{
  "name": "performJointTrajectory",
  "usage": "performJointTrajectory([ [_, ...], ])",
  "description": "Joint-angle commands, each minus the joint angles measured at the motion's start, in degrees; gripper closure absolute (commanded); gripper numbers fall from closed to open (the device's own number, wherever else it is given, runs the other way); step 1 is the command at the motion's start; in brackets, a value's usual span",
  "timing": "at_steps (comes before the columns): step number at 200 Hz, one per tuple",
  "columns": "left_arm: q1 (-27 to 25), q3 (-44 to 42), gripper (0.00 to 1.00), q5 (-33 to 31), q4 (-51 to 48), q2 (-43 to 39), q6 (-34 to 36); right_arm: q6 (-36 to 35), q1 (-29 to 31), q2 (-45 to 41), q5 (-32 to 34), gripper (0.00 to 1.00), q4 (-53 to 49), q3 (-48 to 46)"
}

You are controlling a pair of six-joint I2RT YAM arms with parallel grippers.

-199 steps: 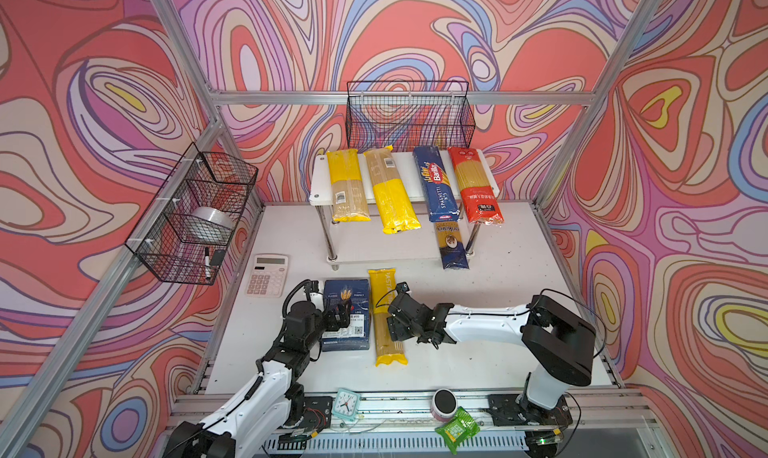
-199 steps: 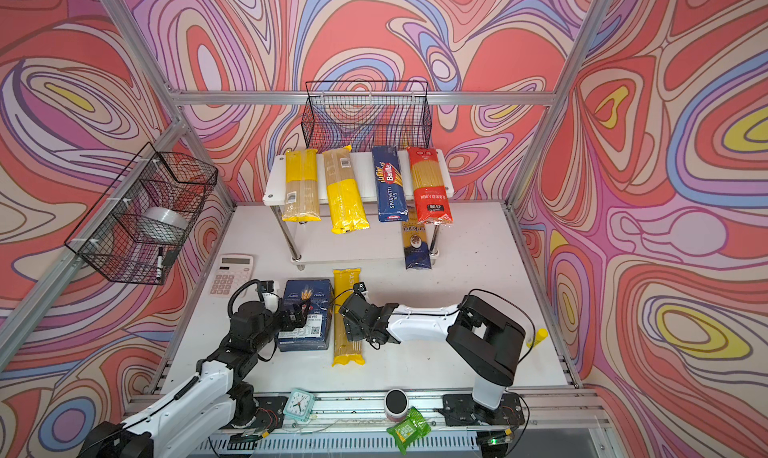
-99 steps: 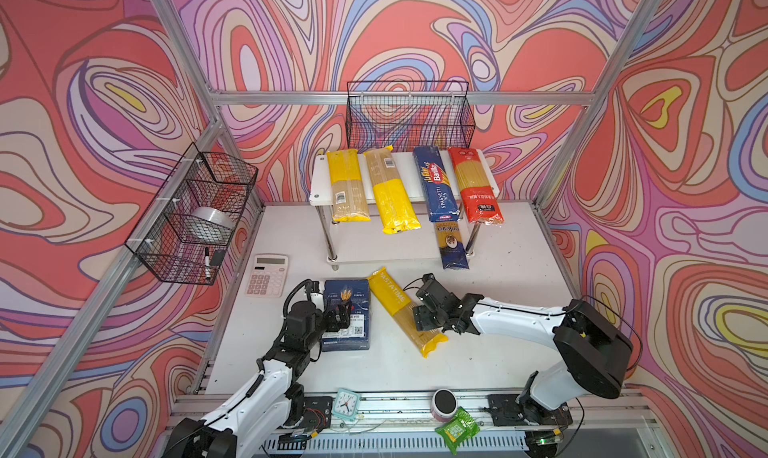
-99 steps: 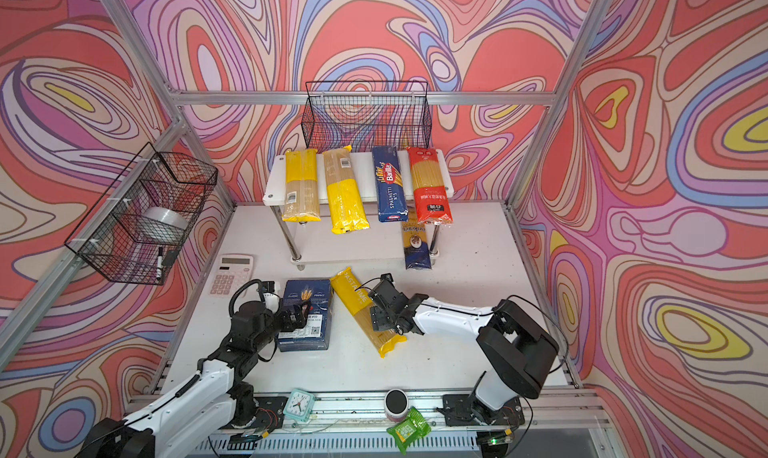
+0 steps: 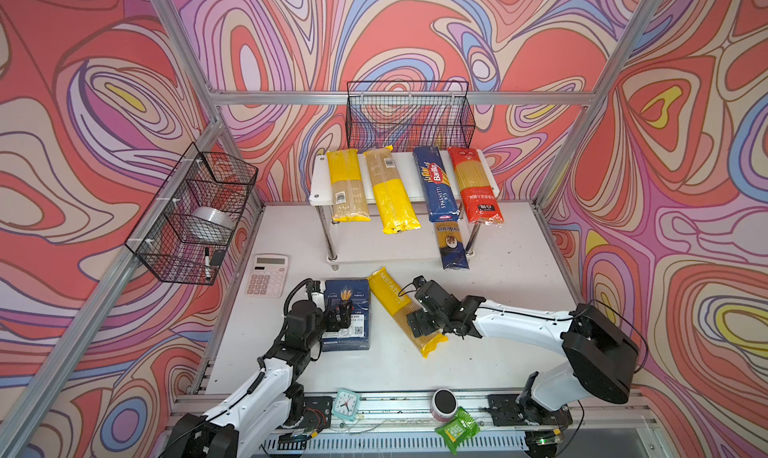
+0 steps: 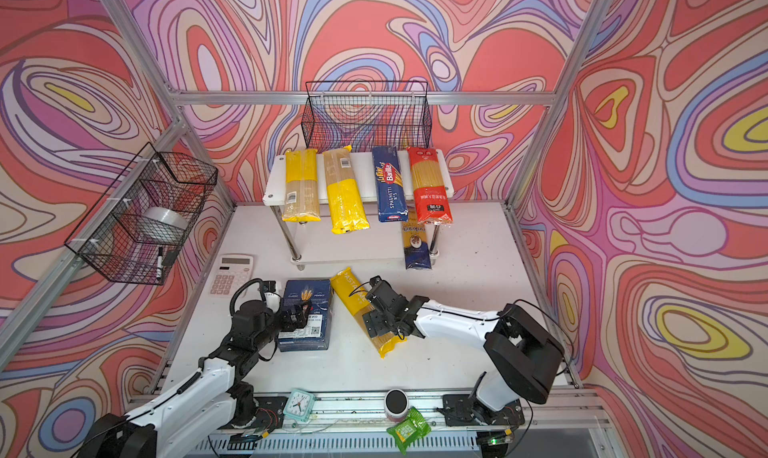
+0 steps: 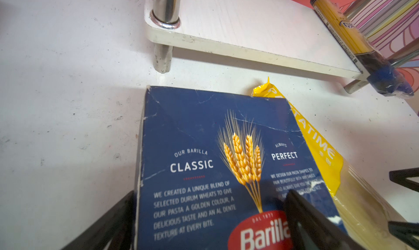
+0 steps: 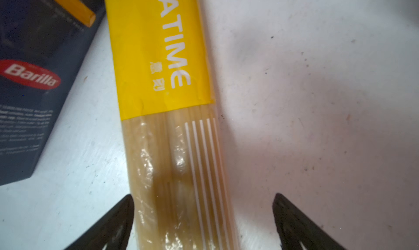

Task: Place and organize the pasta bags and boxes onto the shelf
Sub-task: 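Move the right gripper over the yellow Pastatime bag and lower onto it, then close the right gripper on the Pastatime bag and lift it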

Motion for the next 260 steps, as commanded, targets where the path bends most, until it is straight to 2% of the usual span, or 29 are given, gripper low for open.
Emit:
performJointTrajectory([
  [1, 0.04, 1.10, 0.00, 1.64, 1.44, -0.50, 0.55, -3.86, 0.79, 1.34, -0.48, 0.02, 1.21, 0.14],
  [43, 0.03, 1.70, 0.00, 1.64, 1.16, 0.71, 0.51, -8.55, 0.76, 4.32, -3.56, 0.02, 3.21, -0.21],
  [66, 0.02, 2.12, 0.00, 1.74, 0.92, 1.43, 0.56, -8.61, 0.80, 6.90, -1.02, 0.02, 1.93, 1.14],
  [118, 0.06, 2.06, 0.00, 1.58, 1.05, 1.27, 0.48, -9.04, 0.80, 8.98, -2.84, 0.02, 5.11, -0.09],
  [159, 0.06, 2.07, 0.00, 1.93, 1.00, 1.27, 0.60, -8.39, 0.77, 12.26, -4.57, 0.08, 5.43, -0.42],
  [195, 0.06, 1.94, 0.00, 1.68, 1.00, 1.14, 0.47, -6.40, 1.41, 11.62, -2.26, 0.17, 3.52, -0.03],
  [215, 0.06, 2.09, 0.00, 1.58, 1.09, 1.56, 0.48, -5.71, 1.59, 11.48, -2.55, 0.26, 3.54, -0.11],
  [260, 0.02, 2.58, 0.00, 1.59, 0.83, 2.41, 0.47, -5.30, 1.62, 13.68, -3.79, 0.31, 3.77, 0.83],
])
